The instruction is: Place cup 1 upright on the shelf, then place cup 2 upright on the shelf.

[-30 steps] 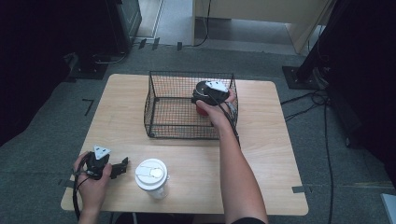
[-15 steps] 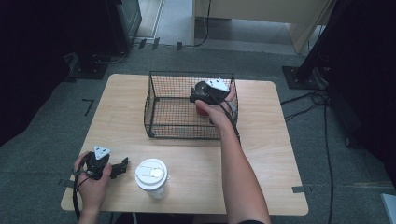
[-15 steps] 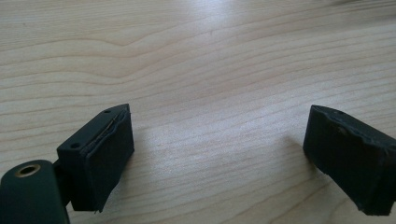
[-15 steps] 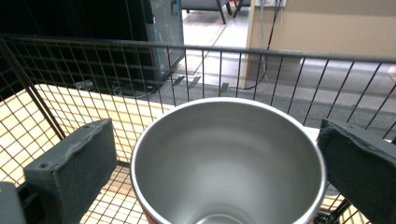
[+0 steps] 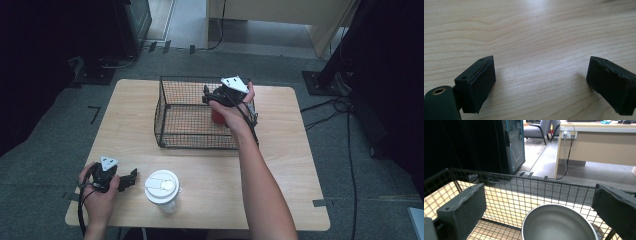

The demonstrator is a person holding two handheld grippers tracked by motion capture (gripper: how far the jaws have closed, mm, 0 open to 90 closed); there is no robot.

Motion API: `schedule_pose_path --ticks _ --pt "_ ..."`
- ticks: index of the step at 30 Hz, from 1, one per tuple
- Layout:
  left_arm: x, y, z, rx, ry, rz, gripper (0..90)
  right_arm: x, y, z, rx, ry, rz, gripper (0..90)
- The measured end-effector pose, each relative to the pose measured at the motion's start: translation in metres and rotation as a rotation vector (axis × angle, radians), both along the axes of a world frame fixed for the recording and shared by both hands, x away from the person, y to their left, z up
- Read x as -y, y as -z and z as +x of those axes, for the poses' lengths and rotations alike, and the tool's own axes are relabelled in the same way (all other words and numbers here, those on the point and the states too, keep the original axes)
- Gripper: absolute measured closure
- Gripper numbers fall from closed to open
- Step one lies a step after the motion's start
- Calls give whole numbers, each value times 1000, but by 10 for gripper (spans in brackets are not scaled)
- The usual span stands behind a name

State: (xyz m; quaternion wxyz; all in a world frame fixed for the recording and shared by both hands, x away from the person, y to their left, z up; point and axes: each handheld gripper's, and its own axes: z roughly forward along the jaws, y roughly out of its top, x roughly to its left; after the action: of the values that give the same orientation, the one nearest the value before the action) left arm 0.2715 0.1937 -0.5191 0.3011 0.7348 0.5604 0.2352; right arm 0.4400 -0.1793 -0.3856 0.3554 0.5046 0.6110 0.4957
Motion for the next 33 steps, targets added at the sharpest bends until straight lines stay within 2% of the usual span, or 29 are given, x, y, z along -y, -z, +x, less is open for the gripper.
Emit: schedule_pose_path --ticks 5,10,20,23,24,33 --pt "0 0 0 -1 1 1 95 0 -11 -18 29 -37 2 0" --pt "0 0 0 1 -1 -1 95 4 -13 -36 45 -59 5 0" --pt "0 0 0 1 -2 -1 94 12 -4 -74 41 -84 -5 0" --pt "0 0 0 1 -2 -2 95 11 -1 -81 36 -92 -10 0" --pt "0 0 0 1 -2 -2 95 10 3 -90 32 -104 -21 0" --pt "0 0 0 0 -1 -2 95 0 16 -124 21 -178 -18 0"
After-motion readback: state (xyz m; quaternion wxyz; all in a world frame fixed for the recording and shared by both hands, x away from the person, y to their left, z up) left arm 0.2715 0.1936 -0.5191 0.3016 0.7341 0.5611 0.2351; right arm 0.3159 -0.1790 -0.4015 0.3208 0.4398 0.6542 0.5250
